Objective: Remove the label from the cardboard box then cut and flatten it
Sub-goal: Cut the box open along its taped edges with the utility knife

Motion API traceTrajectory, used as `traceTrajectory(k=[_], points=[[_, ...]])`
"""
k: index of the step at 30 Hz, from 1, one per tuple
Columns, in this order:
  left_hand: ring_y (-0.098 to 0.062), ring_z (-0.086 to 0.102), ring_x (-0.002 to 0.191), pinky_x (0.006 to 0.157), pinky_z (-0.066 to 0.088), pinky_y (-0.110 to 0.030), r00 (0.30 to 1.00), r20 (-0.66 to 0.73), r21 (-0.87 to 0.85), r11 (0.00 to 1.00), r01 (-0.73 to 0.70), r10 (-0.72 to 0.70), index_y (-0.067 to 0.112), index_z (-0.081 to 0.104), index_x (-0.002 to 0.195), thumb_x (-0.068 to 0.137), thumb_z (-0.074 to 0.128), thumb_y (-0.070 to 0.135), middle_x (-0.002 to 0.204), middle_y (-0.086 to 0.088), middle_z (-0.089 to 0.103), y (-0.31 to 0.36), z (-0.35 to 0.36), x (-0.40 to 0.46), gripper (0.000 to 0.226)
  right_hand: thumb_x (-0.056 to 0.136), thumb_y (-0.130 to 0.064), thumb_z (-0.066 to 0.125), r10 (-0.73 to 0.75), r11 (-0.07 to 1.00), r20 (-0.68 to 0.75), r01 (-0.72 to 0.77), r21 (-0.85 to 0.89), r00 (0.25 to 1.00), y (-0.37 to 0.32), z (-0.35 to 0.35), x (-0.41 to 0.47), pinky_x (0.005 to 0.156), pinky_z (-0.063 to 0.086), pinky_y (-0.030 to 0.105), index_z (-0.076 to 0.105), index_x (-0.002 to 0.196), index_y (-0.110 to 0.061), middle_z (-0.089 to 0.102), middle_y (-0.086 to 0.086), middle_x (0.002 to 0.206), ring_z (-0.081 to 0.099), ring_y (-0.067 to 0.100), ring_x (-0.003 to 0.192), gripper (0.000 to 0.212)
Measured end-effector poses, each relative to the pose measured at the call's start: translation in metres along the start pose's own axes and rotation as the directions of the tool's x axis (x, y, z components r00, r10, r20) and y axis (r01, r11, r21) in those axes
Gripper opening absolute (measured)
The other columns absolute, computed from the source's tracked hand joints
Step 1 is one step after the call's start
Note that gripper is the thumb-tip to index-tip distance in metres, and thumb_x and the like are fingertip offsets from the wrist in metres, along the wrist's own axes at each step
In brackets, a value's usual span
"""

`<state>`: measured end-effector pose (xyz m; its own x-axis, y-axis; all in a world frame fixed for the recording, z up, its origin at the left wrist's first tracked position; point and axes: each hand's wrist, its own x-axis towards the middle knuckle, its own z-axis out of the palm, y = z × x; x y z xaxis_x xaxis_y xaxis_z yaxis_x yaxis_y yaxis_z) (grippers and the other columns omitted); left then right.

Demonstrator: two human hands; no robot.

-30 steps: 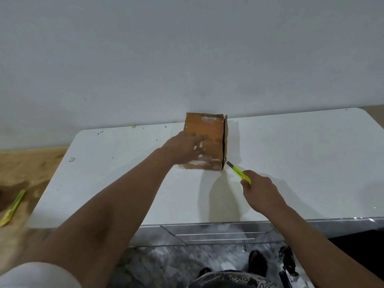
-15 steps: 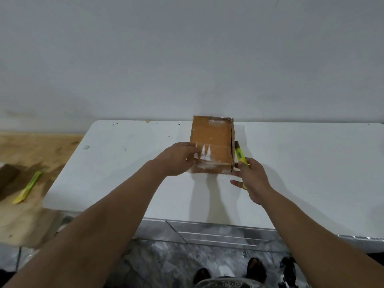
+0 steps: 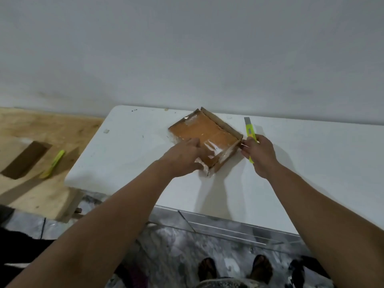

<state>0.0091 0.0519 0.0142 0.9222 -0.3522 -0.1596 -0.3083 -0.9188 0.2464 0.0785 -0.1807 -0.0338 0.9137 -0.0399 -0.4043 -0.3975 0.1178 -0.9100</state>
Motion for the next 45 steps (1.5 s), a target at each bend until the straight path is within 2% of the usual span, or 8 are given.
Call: traceTrajectory(k=[6, 11, 14, 17, 20, 26, 36, 45], points=[[-0.019, 0.037, 0.094, 0.069, 0.042, -0.034, 0.993, 0.041, 0.383, 0.917, -0.115, 0.107, 0.05, 0.016, 0.152, 0.095, 0.054, 0.005, 0.114, -0.003, 0.042, 0.008, 0.007, 0.005, 0.081, 0.091, -0.019, 0.055, -0.044, 0.997, 0.037, 0.046, -0.057, 0.998, 0.004, -0.004, 0.0, 0.073, 0.051, 0.03, 0.061, 0.091, -0.018, 0.06, 0.009, 0.093, 0.061, 0.02, 0.079, 0.006], [-0.025, 0.043, 0.102, 0.076, 0.052, -0.041, 0.979, 0.134, 0.498, 0.844, -0.199, 0.151, 0.052, -0.003, 0.148, 0.098, 0.052, 0.011, 0.125, -0.006, 0.04, 0.012, 0.004, 0.019, 0.085, 0.092, -0.021, 0.055, -0.073, 0.989, 0.025, 0.076, -0.126, 0.997, 0.016, -0.02, -0.023, 0.079, 0.053, 0.03, 0.062, 0.1, -0.018, 0.064, 0.008, 0.097, 0.066, 0.018, 0.084, 0.011], [-0.022, 0.042, 0.096, 0.075, 0.056, -0.043, 0.977, 0.186, 0.48, 0.857, -0.186, 0.107, 0.053, 0.0, 0.149, 0.098, 0.056, 0.021, 0.122, -0.006, 0.041, 0.015, -0.001, 0.032, 0.082, 0.095, -0.022, 0.053, -0.085, 0.974, 0.022, 0.088, -0.211, 0.996, 0.022, -0.031, -0.046, 0.083, 0.058, 0.035, 0.061, 0.106, -0.02, 0.069, 0.007, 0.104, 0.071, 0.022, 0.091, 0.013], [-0.026, 0.049, 0.102, 0.083, 0.054, -0.044, 0.972, 0.216, 0.466, 0.865, -0.187, 0.093, 0.05, 0.007, 0.152, 0.099, 0.054, 0.024, 0.128, -0.008, 0.043, 0.024, -0.007, 0.043, 0.076, 0.098, -0.024, 0.049, -0.101, 0.935, 0.027, 0.104, -0.339, 0.995, 0.026, -0.039, -0.072, 0.071, 0.061, 0.037, 0.059, 0.112, -0.023, 0.071, 0.004, 0.094, 0.071, 0.021, 0.072, 0.017], [-0.029, 0.052, 0.112, 0.094, 0.049, -0.043, 0.966, 0.239, 0.459, 0.866, -0.2, 0.096, 0.048, 0.008, 0.154, 0.099, 0.053, 0.036, 0.136, -0.009, 0.044, 0.027, -0.01, 0.054, 0.072, 0.099, -0.028, 0.047, -0.141, 0.847, 0.045, 0.144, -0.511, 0.989, 0.031, -0.048, -0.096, 0.053, 0.051, 0.029, 0.057, 0.11, -0.031, 0.071, -0.004, 0.083, 0.059, 0.014, 0.057, 0.016], [-0.028, 0.042, 0.13, 0.099, 0.035, -0.034, 0.961, 0.262, 0.434, 0.88, -0.194, 0.083, 0.042, 0.007, 0.157, 0.101, 0.048, 0.037, 0.147, -0.009, 0.039, 0.039, -0.017, 0.062, 0.069, 0.099, -0.03, 0.05, -0.235, 0.698, 0.15, 0.274, -0.661, 0.96, 0.043, -0.053, -0.13, 0.056, 0.036, 0.011, 0.06, 0.114, -0.032, 0.07, -0.008, 0.079, 0.059, -0.009, 0.07, 0.018], [-0.027, 0.051, 0.121, 0.083, 0.041, -0.033, 0.956, 0.284, 0.345, 0.923, -0.172, 0.073, 0.048, 0.006, 0.155, 0.1, 0.046, 0.04, 0.136, -0.009, 0.047, 0.038, -0.015, 0.07, 0.069, 0.1, -0.029, 0.047, -0.279, 0.639, 0.166, 0.312, -0.703, 0.946, 0.051, -0.045, -0.142, 0.067, 0.052, 0.036, 0.053, 0.135, -0.027, 0.07, -0.001, 0.081, 0.066, 0.02, 0.072, 0.035], [-0.029, 0.055, 0.114, 0.093, 0.048, -0.04, 0.949, 0.311, 0.311, 0.937, -0.159, 0.058, 0.049, 0.003, 0.154, 0.1, 0.045, 0.042, 0.135, -0.011, 0.047, 0.035, -0.012, 0.072, 0.069, 0.101, -0.019, 0.04, -0.223, 0.516, 0.177, 0.27, -0.813, 0.959, 0.05, -0.025, -0.138, 0.06, 0.038, 0.03, 0.048, 0.134, -0.017, 0.058, 0.001, 0.081, 0.053, 0.02, 0.068, 0.033]])
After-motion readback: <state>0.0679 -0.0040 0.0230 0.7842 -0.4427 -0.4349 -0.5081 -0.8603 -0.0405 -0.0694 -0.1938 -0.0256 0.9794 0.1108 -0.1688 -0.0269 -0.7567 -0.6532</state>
